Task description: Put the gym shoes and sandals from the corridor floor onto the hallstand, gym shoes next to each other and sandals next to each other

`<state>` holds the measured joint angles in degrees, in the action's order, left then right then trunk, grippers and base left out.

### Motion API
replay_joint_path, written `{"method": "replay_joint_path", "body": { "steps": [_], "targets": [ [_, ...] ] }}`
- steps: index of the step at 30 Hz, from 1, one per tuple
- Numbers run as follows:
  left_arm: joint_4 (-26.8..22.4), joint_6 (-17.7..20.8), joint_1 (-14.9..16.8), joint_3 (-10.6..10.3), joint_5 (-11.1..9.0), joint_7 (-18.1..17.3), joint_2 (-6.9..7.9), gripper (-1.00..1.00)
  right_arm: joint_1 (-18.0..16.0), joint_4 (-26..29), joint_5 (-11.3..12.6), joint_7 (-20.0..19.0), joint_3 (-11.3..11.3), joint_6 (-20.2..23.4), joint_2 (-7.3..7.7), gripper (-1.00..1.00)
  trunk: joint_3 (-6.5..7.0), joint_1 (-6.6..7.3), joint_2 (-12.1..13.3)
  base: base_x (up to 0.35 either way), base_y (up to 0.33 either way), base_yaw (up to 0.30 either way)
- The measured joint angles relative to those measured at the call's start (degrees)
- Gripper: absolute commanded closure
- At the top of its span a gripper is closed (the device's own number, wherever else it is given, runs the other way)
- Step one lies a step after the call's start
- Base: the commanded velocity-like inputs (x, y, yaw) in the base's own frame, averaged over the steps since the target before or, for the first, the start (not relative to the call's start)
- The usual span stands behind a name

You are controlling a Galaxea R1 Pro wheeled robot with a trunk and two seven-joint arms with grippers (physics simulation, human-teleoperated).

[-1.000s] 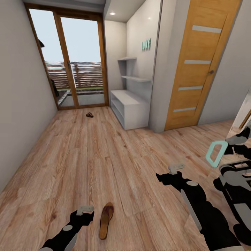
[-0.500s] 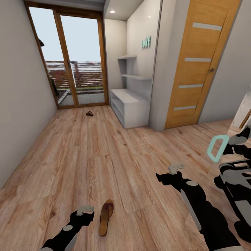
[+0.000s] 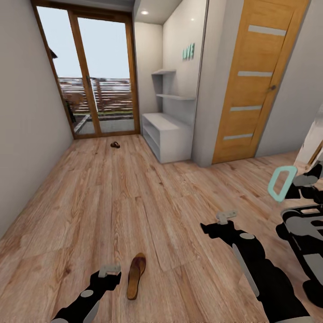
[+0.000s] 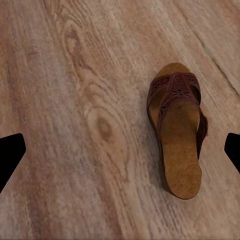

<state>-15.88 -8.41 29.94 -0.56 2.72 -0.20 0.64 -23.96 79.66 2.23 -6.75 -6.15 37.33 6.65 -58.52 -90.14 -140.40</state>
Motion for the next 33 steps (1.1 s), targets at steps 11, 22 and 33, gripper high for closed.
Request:
{"method": "replay_joint_path", "body": {
  "steps": [11,22,33],
  "targets": [
    [0.01,0.00,0.00,-0.09,0.02,0.03,0.04,-1.00,-3.23,0.96,-0.32,0.05,-1.07,0.22,-0.14,-1.00,-2.14,-1.65,-2.87,0.000,0.000,0.000],
    [0.01,0.09,0.00,-0.03,-0.01,0.04,-0.04,-1.00,-9.29,1.42,0.03,-0.01,-1.34,5.42,-0.22,-1.00,-4.58,-1.93,-3.02,0.000,0.000,0.000],
    [-0.05,0.21,0.00,-0.02,-0.03,0.04,-0.04,-1.00,-9.63,1.53,0.10,-3.74,-1.51,6.09,-0.33,-1.00,-7.02,-2.22,-3.17,0.000,0.000,0.000]
  ]
}}
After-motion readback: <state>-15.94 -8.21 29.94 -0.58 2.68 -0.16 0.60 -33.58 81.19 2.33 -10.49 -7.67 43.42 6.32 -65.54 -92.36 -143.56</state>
